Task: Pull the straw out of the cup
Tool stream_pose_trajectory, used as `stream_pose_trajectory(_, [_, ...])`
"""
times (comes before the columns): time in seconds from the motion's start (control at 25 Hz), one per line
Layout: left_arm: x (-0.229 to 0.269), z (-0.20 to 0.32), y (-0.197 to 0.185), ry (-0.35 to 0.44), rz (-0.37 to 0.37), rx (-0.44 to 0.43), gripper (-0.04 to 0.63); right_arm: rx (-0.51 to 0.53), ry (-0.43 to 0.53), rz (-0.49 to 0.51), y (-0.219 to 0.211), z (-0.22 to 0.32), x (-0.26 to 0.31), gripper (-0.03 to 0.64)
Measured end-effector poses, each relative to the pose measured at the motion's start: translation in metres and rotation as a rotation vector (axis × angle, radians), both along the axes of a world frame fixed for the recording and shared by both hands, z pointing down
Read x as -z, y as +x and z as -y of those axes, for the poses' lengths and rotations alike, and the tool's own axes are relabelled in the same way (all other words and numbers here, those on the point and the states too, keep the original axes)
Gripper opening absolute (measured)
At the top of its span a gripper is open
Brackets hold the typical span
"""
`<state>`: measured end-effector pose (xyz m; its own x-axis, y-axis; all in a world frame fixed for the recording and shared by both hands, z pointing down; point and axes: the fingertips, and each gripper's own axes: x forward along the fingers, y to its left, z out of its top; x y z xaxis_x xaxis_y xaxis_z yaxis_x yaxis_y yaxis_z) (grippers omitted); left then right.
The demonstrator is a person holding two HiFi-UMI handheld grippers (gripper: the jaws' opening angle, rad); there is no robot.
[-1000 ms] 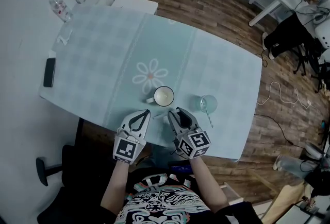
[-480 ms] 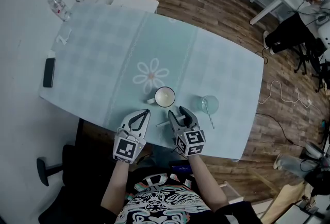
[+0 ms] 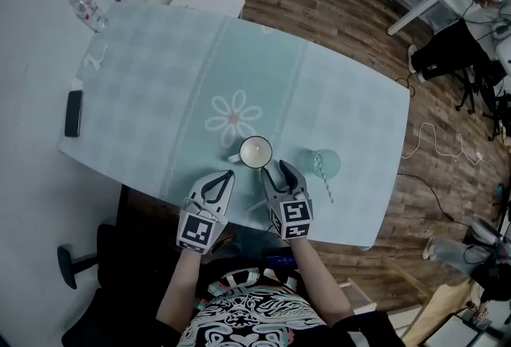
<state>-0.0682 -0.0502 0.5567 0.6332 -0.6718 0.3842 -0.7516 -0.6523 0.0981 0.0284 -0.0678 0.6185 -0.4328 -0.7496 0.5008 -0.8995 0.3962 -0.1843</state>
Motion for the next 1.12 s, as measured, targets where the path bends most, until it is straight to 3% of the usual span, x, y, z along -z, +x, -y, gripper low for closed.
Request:
stream_pose_trajectory(0.44, [-0.001,0.008,-0.008,0.001,0.001,0.026,0.009,0.034,0.083,-0.076,-0.004,0.007,0.014,0.176])
stream_pose_trajectory(0.84, [0.008,0.001,-0.004,0.013,0.005,0.059,0.009,0.055,0.104,-0.036,0.0,-0.008,0.033,0.172])
stream_pose_trajectory(1.0, [0.011,0.0,-0.007,0.036,-0.004,0.064,0.009,0.066,0.138,-0.039,-0.007,-0.016,0.043,0.107])
stream_pose_trajectory(1.04, [0.012,0.0,-0.008,0.043,-0.007,0.063,0.009,0.077,0.15,-0.044,-0.01,-0.018,0.046,0.027])
stream_pose_trajectory(1.12, [0.01,-0.001,-0.011,0.038,-0.012,0.062,0.009,0.111,0.175,-0.04,-0.019,-0.023,0.051,0.032])
